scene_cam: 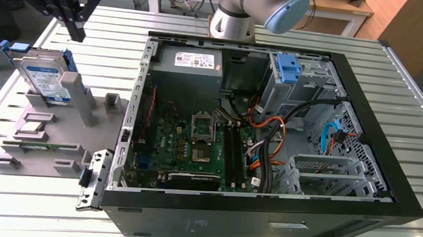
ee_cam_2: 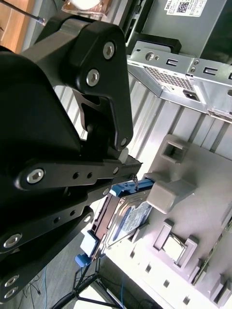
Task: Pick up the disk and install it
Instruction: 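Pick up the disk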
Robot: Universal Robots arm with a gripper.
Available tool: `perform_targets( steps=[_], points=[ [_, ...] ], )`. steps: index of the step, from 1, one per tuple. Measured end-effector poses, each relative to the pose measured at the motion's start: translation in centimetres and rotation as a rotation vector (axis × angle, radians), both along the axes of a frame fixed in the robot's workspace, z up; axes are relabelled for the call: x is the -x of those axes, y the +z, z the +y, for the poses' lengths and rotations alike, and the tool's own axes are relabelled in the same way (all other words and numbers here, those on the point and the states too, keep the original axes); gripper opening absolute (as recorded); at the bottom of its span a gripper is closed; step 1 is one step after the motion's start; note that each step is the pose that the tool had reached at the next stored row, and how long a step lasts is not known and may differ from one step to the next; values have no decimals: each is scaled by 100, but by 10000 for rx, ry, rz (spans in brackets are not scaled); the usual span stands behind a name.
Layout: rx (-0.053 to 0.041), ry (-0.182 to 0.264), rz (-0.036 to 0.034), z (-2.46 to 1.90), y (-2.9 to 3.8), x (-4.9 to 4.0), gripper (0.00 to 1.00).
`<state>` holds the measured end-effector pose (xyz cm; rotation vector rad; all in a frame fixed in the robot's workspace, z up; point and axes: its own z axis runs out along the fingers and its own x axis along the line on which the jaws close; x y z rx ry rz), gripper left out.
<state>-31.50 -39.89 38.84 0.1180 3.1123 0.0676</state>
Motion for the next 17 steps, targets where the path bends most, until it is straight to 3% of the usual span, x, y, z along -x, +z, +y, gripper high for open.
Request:
perform_targets(
  steps=[17],
  points=[
    [1,0,0,0,-2,81,10]
  ],
)
